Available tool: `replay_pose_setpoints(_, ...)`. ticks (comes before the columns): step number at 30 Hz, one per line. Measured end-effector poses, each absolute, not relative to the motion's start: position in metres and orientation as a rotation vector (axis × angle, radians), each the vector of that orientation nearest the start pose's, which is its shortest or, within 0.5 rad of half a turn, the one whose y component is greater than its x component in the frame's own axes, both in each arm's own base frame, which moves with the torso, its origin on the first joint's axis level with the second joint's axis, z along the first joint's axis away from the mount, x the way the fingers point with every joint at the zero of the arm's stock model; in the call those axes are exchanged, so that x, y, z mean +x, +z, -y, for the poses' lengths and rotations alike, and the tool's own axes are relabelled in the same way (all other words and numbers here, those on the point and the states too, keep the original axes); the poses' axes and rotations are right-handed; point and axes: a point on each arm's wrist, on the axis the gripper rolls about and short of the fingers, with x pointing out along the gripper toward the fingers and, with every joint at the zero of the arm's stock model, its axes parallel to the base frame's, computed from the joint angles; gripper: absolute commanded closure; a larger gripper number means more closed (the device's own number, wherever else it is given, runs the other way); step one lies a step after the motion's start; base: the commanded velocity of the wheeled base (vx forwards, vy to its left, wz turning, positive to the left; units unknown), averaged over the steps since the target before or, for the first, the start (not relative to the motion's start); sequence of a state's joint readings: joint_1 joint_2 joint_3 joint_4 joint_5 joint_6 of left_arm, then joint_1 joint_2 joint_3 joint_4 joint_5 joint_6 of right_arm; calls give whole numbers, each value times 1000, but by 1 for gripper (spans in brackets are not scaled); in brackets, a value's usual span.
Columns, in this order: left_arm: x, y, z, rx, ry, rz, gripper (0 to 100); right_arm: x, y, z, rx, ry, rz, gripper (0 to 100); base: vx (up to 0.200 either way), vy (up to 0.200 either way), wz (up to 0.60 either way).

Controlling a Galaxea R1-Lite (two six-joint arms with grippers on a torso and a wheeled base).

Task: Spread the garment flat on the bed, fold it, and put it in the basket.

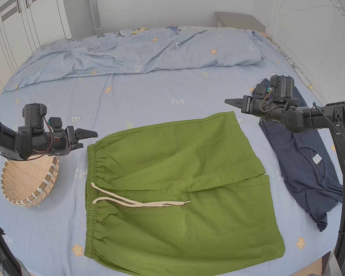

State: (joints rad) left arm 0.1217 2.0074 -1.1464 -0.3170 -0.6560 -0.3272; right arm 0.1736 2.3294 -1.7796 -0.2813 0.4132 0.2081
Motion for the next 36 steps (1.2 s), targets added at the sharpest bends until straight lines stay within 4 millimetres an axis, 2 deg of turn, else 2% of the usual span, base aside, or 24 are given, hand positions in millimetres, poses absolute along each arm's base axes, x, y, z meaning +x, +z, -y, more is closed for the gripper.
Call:
replay_pose_setpoints(8, 373, 148, -20, -508, -462, -588, 0, 483, 171, -90, 251, 511, -305, 0, 0, 0, 0)
replay_pose_setpoints(14, 350, 163, -9, -533, -475, -594, 0, 462, 185, -83, 303, 466, -334, 0, 0, 0, 0)
replay_pose_setpoints(20, 308, 159, 1, -580, -474, -663, 0, 418, 175, -72, 336, 414, -454, 0, 0, 0, 0)
replay_pose_setpoints(28, 243, 129, 8, -660, -447, -817, 0, 341, 158, -55, 371, 359, -594, 0, 0, 0, 0)
replay_pose_setpoints(36, 184, 93, 12, -723, -428, -977, 0, 264, 136, -42, 396, 336, -609, 0, 0, 0, 0)
